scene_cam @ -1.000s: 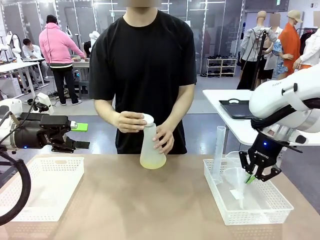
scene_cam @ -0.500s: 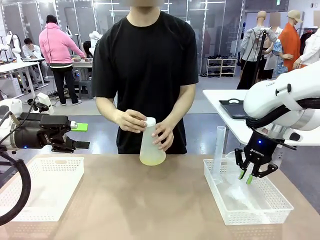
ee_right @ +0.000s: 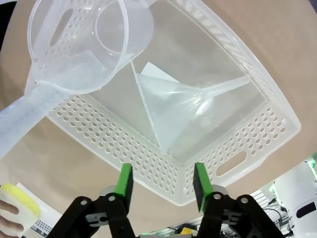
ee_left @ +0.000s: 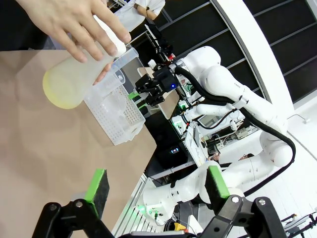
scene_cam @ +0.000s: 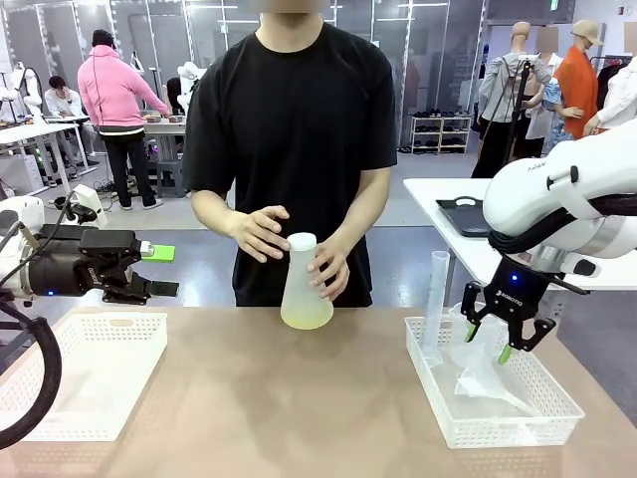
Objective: Prepare the solutions needed for the experiment.
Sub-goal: Once the solution is in the Big flask , pick up the Plastic Funnel and place it back into the right Organizing basket, then when the human places the Big flask in the center of the table, pick up the Big flask and place it in the left Organizing basket.
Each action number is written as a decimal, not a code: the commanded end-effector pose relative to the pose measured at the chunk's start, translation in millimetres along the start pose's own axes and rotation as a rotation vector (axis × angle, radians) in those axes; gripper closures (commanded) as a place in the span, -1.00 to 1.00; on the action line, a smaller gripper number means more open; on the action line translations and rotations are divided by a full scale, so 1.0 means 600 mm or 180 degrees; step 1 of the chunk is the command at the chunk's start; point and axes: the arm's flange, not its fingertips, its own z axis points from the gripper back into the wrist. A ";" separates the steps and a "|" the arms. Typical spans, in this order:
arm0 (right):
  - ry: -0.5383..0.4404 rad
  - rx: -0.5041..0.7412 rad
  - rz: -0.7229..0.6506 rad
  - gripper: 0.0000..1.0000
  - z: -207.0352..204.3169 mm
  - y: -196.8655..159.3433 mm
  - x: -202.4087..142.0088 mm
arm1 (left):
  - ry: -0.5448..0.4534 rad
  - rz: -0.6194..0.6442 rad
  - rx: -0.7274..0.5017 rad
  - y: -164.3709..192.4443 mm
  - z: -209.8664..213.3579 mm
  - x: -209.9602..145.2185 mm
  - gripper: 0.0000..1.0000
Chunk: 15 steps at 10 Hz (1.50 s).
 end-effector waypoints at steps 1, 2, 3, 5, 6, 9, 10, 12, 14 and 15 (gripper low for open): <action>0.0013 -0.0012 0.0004 -0.57 -0.001 -0.001 0.000 | 0.0042 0.0017 0.0003 -0.004 -0.001 -0.001 -1.00; 0.0013 -0.0012 0.0004 -0.57 -0.001 -0.001 0.000 | 0.0042 0.0017 0.0003 -0.004 -0.001 -0.001 -1.00; 0.0013 -0.0012 0.0004 -0.57 -0.001 -0.001 0.000 | 0.0042 0.0017 0.0003 -0.004 -0.001 -0.001 -1.00; 0.0013 -0.0012 0.0004 -0.57 -0.001 -0.001 0.000 | 0.0042 0.0017 0.0003 -0.004 -0.001 -0.001 -1.00; 0.0013 -0.0012 0.0004 -0.57 -0.001 -0.001 0.000 | 0.0042 0.0017 0.0003 -0.004 -0.001 -0.001 -1.00; 0.0013 -0.0012 0.0004 -0.57 -0.001 -0.001 0.000 | 0.0042 0.0017 0.0003 -0.004 -0.001 -0.001 -1.00; 0.0013 -0.0012 0.0004 -0.57 -0.001 -0.001 0.000 | 0.0042 0.0017 0.0003 -0.004 -0.001 -0.001 -1.00; 0.0013 -0.0012 0.0004 -0.57 -0.001 -0.001 0.000 | 0.0042 0.0017 0.0003 -0.004 -0.001 -0.001 -1.00; 0.0015 -0.0012 0.0003 -0.57 -0.001 -0.001 0.000 | 0.0042 0.0017 0.0003 -0.004 -0.001 -0.001 -1.00; -0.0059 0.0157 0.0069 -0.57 0.019 -0.002 -0.027 | 0.0042 0.0017 0.0003 -0.004 -0.001 -0.001 -1.00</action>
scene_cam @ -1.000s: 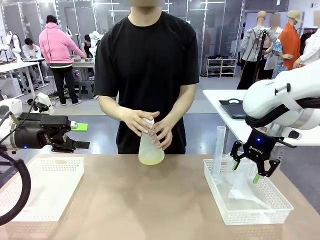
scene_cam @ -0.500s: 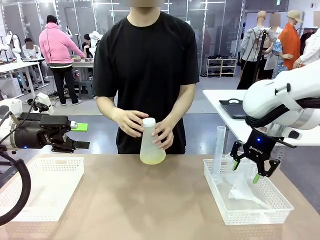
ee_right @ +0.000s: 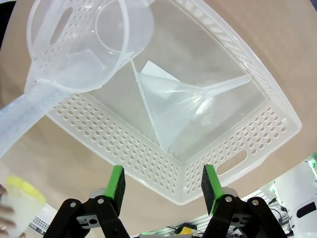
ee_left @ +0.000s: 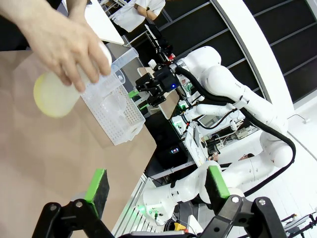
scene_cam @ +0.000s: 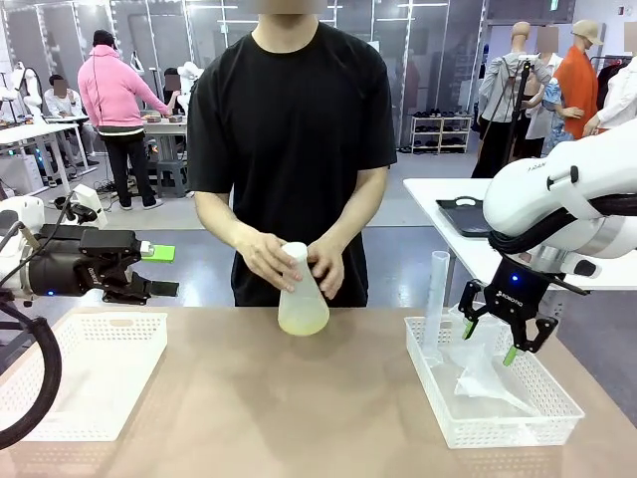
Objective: Prepare the solutions needed for the experiment.
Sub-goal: When the human places the Big flask in the center of the table, pick up the Big flask and place it in the left Organizing basket.
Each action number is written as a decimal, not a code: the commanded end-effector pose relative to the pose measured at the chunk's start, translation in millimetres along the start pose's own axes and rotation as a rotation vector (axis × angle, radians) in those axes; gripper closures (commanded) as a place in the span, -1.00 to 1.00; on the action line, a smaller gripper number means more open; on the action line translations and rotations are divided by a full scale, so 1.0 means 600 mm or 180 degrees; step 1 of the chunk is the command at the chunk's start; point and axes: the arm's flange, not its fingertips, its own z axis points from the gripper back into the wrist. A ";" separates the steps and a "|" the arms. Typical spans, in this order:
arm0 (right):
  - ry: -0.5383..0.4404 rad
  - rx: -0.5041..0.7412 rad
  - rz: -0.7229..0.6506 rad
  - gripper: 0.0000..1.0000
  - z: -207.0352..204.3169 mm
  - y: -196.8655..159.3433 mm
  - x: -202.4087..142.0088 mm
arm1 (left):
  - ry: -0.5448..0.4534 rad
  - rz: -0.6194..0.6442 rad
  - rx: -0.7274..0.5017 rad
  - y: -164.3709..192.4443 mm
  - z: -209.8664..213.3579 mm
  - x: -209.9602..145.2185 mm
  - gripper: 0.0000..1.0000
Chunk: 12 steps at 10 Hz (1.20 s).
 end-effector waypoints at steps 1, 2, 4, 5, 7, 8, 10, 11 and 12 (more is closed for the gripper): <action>-0.0137 0.0294 0.0119 -0.57 0.032 -0.003 -0.049 | 0.0042 0.0017 0.0003 -0.004 -0.001 -0.001 -1.00; -0.0099 0.0378 0.0192 -0.57 0.049 -0.005 -0.071 | 0.0042 0.0017 0.0003 -0.004 -0.001 -0.001 -1.00; -0.0169 0.0753 0.0435 -0.67 0.091 -0.010 -0.113 | 0.0042 0.0017 0.0003 -0.004 -0.001 -0.001 -1.00; -0.0047 0.0925 0.0534 -0.67 0.108 -0.016 -0.130 | 0.0042 0.0017 0.0003 -0.004 -0.001 -0.001 -1.00; 0.0245 0.1358 0.0982 -0.67 0.132 -0.031 -0.163 | 0.0042 0.0017 0.0003 -0.004 -0.001 -0.001 -1.00; 0.0372 0.1534 0.1107 -0.67 0.140 -0.037 -0.173 | 0.0042 0.0017 0.0003 -0.004 -0.001 -0.001 -1.00; 0.0758 0.2027 0.1496 -0.67 0.147 -0.046 -0.191 | 0.0042 0.0017 0.0003 -0.004 -0.001 -0.001 -1.00; 0.0871 0.2253 0.1646 -0.67 0.144 -0.046 -0.198 | 0.0042 0.0017 0.0003 -0.004 -0.001 -0.001 -1.00; 0.0900 0.2404 0.1762 -0.67 0.140 -0.044 -0.200 | 0.0042 0.0017 0.0003 -0.004 -0.001 -0.001 -1.00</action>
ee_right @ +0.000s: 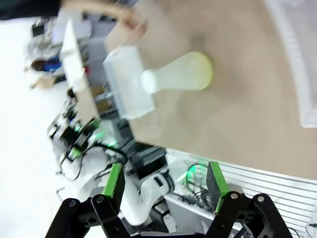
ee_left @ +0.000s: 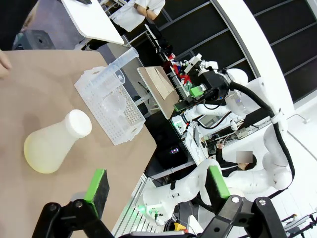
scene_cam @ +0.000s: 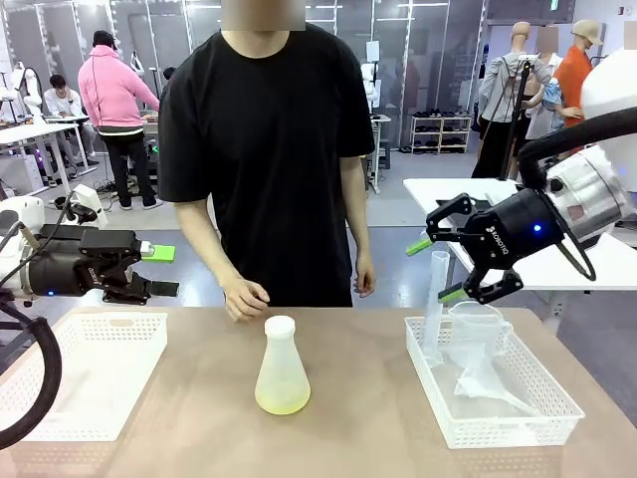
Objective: Prepare the solutions needed for the experiment.
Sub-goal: When the human places the Big flask in the center of the table, pick up the Big flask and place it in the left Organizing basket.
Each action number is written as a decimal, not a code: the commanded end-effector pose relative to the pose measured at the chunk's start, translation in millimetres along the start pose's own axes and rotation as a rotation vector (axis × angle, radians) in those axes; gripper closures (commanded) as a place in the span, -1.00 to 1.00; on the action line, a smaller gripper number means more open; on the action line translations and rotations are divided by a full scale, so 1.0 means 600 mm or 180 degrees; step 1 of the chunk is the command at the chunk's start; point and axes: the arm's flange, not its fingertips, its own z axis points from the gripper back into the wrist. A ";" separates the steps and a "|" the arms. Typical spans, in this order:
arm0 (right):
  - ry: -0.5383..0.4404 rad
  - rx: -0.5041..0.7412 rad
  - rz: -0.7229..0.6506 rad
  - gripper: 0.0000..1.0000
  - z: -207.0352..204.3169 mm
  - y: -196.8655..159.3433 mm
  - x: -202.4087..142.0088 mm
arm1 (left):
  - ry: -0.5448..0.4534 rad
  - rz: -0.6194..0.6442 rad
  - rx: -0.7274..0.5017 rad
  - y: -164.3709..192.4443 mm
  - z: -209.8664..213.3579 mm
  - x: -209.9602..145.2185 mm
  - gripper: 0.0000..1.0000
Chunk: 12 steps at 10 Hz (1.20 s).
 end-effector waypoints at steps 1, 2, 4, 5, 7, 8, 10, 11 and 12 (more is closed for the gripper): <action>0.0412 0.0444 0.0257 -0.67 -0.009 -0.023 0.005 | 0.0041 0.0017 0.0004 -0.004 0.000 -0.001 -1.00; 0.0517 0.0658 0.0379 -0.67 -0.016 -0.026 0.006 | 0.0041 0.0017 0.0004 -0.004 0.000 -0.001 -1.00; 0.0609 0.0890 0.0666 -0.67 -0.031 -0.030 0.015 | 0.0041 0.0017 0.0004 -0.004 0.000 -0.001 -1.00; 0.0614 0.0953 0.0780 -0.67 -0.037 -0.032 0.017 | 0.0041 0.0017 0.0004 -0.004 0.000 -0.001 -1.00; 0.0661 0.1094 0.0796 -0.67 -0.044 -0.035 0.024 | 0.0041 0.0017 0.0004 -0.004 0.000 -0.001 -1.00; 0.0733 0.0999 0.0758 -0.67 -0.046 -0.034 0.025 | 0.0041 0.0017 0.0004 -0.004 0.000 -0.001 -1.00; 0.0633 0.0988 0.0752 -0.67 -0.039 -0.036 0.013 | 0.0041 0.0017 0.0004 -0.004 0.000 -0.001 -1.00; 0.0633 0.0988 0.0752 -0.67 -0.039 -0.036 0.013 | 0.0041 0.0017 0.0004 -0.004 0.000 -0.001 -1.00; 0.0633 0.0988 0.0752 -0.67 -0.039 -0.036 0.013 | 0.0041 0.0017 0.0004 -0.004 0.000 -0.001 -1.00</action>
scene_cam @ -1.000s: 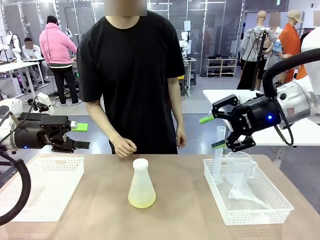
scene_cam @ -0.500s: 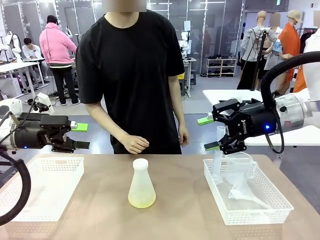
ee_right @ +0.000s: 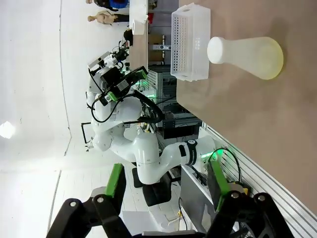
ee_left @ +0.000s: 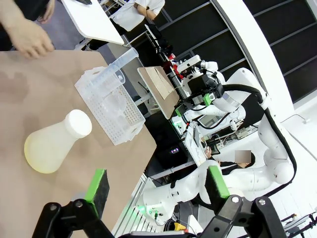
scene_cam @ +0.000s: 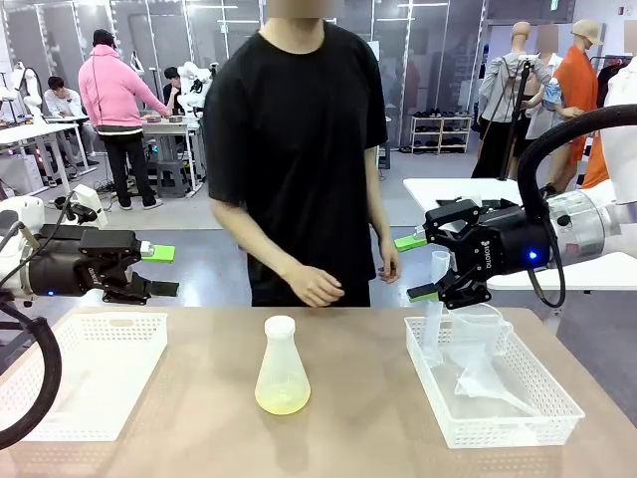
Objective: Prepare the solutions needed for the experiment.
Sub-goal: When the human places the Big flask in the center of the table, pick up the Big flask and place it in the left Organizing basket.
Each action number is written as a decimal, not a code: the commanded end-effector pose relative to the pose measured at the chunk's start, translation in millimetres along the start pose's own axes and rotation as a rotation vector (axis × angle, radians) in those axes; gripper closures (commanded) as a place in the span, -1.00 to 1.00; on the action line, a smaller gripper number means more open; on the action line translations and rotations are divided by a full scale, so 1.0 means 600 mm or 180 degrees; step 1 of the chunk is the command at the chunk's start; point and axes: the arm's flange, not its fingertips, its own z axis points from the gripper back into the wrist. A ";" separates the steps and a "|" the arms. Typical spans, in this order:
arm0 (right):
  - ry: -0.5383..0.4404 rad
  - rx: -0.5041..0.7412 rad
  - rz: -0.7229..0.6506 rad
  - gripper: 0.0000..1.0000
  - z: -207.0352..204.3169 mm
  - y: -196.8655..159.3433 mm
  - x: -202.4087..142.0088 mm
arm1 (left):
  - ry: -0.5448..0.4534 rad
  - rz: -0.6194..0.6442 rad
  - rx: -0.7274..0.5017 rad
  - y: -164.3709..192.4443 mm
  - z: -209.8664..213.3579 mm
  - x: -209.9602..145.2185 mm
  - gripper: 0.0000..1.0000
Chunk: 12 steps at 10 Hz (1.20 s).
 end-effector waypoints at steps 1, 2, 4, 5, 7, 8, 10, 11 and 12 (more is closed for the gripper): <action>-0.0012 0.0018 0.0014 -0.67 -0.004 0.004 -0.004 | 0.0041 0.0017 0.0004 -0.004 0.000 -0.001 -1.00; -0.0012 0.0018 0.0014 -0.67 -0.004 0.004 -0.004 | 0.0041 0.0017 0.0004 -0.004 0.000 -0.001 -1.00; -0.0012 0.0018 0.0014 -0.67 -0.004 0.004 -0.004 | 0.0041 0.0017 0.0004 -0.004 0.000 -0.001 -1.00; -0.0012 0.0018 0.0014 -0.67 -0.004 0.004 -0.004 | 0.0000 0.0000 0.0000 0.000 0.000 0.000 -1.00; -0.0012 0.0018 0.0014 -0.67 -0.004 0.004 -0.004 | -0.0045 -0.0229 0.0133 0.016 -0.034 0.028 -1.00; -0.0012 0.0018 0.0014 -0.67 -0.004 0.004 -0.004 | -0.0076 -0.0481 0.0202 0.023 -0.043 0.043 -1.00; -0.0012 0.0018 0.0014 -0.67 -0.004 0.004 -0.004 | -0.0045 -0.1455 0.0265 0.034 -0.052 0.082 -1.00; -0.0012 0.0018 0.0014 -0.67 -0.004 0.004 -0.004 | 0.0005 -0.1790 0.0344 0.037 -0.056 0.095 -1.00; -0.0012 0.0018 0.0014 -0.67 -0.004 0.004 -0.004 | 0.0045 -0.2198 0.0419 0.037 -0.063 0.101 -1.00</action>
